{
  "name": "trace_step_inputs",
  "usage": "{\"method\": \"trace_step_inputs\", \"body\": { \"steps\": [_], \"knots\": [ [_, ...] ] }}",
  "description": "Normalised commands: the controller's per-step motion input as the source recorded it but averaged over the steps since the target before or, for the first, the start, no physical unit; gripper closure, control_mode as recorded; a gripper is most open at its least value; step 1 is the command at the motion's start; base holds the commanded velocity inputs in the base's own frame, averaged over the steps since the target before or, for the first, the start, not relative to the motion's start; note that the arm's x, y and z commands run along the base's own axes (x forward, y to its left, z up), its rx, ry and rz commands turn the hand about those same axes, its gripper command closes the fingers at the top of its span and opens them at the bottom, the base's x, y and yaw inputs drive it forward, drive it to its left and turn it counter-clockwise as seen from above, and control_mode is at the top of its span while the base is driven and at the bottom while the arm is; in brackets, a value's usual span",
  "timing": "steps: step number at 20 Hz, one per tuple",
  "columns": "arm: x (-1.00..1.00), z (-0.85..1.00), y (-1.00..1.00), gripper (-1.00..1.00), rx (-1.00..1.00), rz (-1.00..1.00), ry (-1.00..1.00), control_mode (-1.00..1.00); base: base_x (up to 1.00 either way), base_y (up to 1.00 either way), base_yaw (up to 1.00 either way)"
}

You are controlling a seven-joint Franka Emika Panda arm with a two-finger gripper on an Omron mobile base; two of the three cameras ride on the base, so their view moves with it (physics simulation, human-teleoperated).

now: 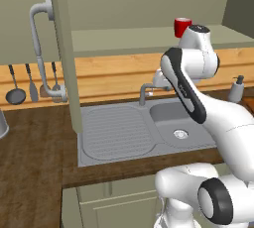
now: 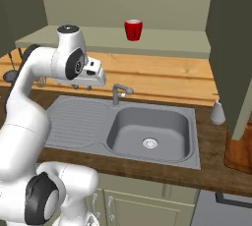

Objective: Pick the kettle from the counter and place it on the tray. Then pick the mug from the cabinet and place it on the tray. Then close the cabinet doors.

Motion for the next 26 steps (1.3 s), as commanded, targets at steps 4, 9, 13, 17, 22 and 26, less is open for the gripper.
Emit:
{"method": "trace_step_inputs", "body": {
  "steps": [4, 9, 13, 17, 22, 26],
  "knots": [
    [-0.12, -0.03, 0.05, -1.0, -0.11, 0.0, -0.23, -1.0, 0.0, 0.0, 0.0],
    [-0.86, 0.09, -0.21, -1.0, -0.06, 0.0, -0.75, -1.0, 0.0, 0.0, 0.0],
    [-0.33, 0.5, -0.37, -1.0, -0.04, -0.07, -0.65, -1.0, 0.0, 0.0, 0.0],
    [0.0, 0.64, -0.36, -1.0, -0.06, -0.17, -0.38, -1.0, 0.0, 0.0, 0.0],
    [0.1, 0.6, -0.3, -1.0, -0.04, -0.12, -0.3, -1.0, 0.0, 0.0, 0.0],
    [0.29, 0.58, -0.13, -1.0, -0.01, 0.0, -0.2, -1.0, 0.0, 0.0, 0.0]
  ]
}}
